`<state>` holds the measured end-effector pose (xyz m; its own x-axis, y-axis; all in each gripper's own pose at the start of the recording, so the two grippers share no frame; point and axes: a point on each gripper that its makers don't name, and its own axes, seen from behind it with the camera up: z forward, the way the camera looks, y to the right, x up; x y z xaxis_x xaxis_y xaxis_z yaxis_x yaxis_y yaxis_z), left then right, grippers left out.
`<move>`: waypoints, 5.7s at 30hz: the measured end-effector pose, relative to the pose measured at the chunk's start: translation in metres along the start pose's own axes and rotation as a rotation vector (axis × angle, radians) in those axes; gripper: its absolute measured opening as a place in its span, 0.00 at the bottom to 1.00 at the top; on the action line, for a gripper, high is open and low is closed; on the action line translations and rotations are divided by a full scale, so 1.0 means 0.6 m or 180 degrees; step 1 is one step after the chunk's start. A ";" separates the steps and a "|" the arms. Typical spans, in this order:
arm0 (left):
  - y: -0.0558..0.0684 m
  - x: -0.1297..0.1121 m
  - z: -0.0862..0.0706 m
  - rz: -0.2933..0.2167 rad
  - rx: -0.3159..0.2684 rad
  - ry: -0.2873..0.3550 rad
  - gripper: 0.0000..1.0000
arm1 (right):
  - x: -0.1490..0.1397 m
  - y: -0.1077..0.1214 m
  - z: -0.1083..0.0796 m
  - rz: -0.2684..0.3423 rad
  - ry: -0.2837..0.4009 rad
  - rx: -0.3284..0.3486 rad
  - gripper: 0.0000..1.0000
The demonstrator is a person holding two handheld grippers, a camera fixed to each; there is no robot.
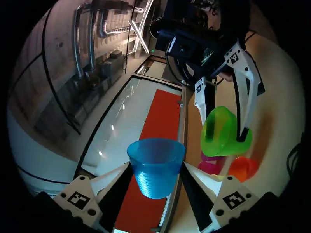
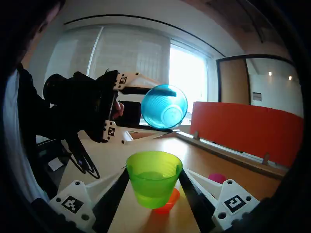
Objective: Pour water
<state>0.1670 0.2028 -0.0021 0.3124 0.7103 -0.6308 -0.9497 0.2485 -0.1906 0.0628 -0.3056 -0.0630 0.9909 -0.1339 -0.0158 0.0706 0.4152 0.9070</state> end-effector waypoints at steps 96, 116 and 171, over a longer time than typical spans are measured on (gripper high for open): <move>0.136 -0.140 -0.053 -0.3548 -0.0663 -0.0919 0.81 | 0.006 0.005 -0.019 -0.0043 -0.0203 -0.0001 0.90; 0.200 -0.147 -0.075 -0.3345 -0.1064 -0.1185 0.82 | -0.040 0.008 -0.034 0.0009 -0.0533 0.0090 0.90; 0.342 -0.181 -0.121 -0.2959 -0.2027 -0.1774 0.82 | -0.153 0.023 -0.047 -0.0105 -0.1405 0.0349 0.90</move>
<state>-0.0636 0.1292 -0.0274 0.6868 0.6574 0.3099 -0.1594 0.5523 -0.8183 -0.0237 -0.2622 -0.0609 0.8428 -0.5260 0.1140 0.0651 0.3098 0.9486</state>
